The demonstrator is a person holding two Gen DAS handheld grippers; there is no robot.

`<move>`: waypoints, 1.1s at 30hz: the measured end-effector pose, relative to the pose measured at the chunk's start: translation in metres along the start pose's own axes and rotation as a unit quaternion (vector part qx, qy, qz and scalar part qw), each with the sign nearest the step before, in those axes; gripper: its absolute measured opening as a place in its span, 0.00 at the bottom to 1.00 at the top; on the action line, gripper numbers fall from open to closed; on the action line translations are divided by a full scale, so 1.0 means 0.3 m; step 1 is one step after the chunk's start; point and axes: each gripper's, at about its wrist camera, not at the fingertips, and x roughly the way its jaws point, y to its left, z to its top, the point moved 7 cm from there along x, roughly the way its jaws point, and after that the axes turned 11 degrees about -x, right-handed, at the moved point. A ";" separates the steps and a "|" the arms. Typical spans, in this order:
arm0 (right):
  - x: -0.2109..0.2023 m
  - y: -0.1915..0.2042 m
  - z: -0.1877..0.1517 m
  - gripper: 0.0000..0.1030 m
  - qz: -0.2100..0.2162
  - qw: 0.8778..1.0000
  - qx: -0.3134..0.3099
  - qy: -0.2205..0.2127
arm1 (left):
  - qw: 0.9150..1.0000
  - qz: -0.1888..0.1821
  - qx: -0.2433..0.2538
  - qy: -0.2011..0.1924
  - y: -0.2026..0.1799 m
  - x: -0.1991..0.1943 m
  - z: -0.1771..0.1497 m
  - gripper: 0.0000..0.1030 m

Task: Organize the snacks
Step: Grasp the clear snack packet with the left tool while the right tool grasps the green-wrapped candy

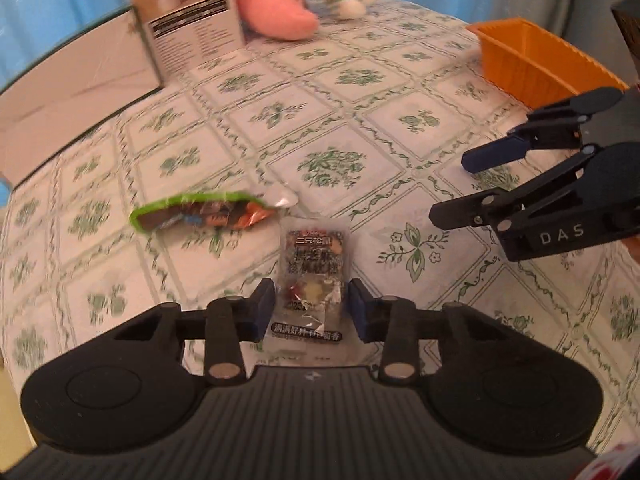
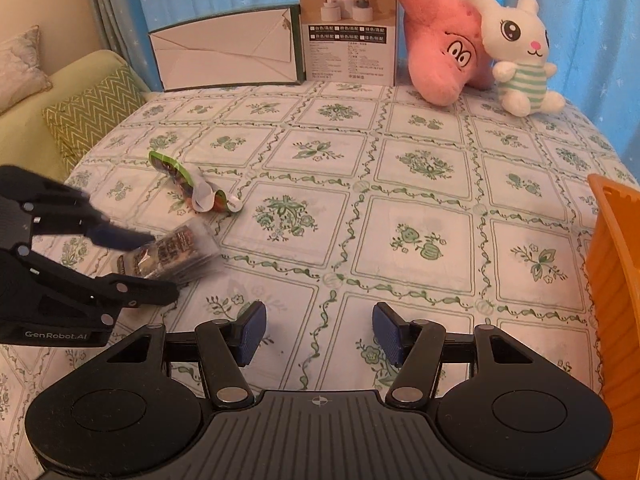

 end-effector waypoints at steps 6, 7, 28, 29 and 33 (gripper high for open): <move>0.004 0.016 0.034 0.57 0.006 1.000 -0.014 -0.012 | 0.996 0.047 -0.079 -0.008 0.047 -0.056 -0.043 0.33; 0.004 0.024 0.045 0.57 0.011 1.000 -0.020 -0.018 | 0.993 0.057 -0.103 -0.012 0.069 -0.069 -0.052 0.33; 0.230 0.314 0.280 0.42 0.084 0.965 -0.237 -0.076 | 0.953 0.115 -0.272 -0.060 0.311 -0.096 -0.073 0.33; 0.247 0.321 0.279 0.42 0.079 0.963 -0.247 -0.072 | 0.954 0.114 -0.272 -0.060 0.310 -0.094 -0.073 0.33; 0.296 0.329 0.274 0.35 0.062 0.960 -0.266 -0.062 | 0.954 0.115 -0.269 -0.062 0.313 -0.091 -0.070 0.33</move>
